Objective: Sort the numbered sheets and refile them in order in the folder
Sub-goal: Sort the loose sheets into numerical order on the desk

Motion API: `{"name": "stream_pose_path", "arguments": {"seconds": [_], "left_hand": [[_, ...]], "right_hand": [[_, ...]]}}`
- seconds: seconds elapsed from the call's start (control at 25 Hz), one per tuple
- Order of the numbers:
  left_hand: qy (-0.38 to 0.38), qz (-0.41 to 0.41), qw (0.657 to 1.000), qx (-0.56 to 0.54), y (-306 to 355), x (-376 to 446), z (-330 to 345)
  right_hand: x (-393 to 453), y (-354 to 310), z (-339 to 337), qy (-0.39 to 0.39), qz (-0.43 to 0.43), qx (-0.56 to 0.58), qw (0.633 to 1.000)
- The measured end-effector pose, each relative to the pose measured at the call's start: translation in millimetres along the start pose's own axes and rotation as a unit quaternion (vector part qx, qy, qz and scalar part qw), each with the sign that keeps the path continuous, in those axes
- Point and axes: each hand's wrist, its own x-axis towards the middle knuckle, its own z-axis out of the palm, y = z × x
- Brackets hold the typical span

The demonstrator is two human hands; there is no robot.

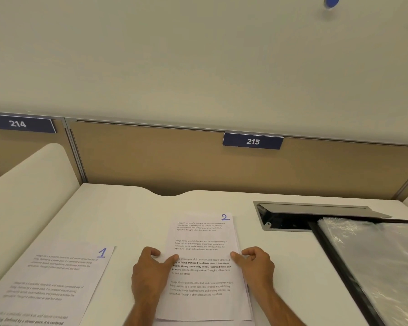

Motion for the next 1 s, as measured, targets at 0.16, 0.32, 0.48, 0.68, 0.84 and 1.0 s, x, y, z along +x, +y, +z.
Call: {"name": "stream_pose_path", "arguments": {"seconds": [0.16,0.32,0.48,0.68,0.84,1.0], "left_hand": [[-0.009,0.001,1.0,0.0,-1,0,-1],[-0.013,0.015,1.0,-0.007,-4,2,-2],[-0.028,0.045,0.996,-0.07,-2,-3,-9],[-0.007,0.131,0.99,-0.058,-11,11,-55],[0.058,0.236,0.957,0.162,-49,45,-125],[0.105,0.288,0.886,0.348,-113,69,-187]], "right_hand": [[3,1,-2,-0.004,0.023,0.011,1.0],[4,1,-2,-0.009,0.034,0.021,0.999],[-4,-13,1,0.026,-0.004,0.016,1.0],[-36,-55,44,-0.041,-0.186,-0.015,0.982],[-75,-81,102,-0.168,-0.274,-0.088,0.943],[-111,-99,152,-0.309,-0.343,-0.206,0.863]]}}
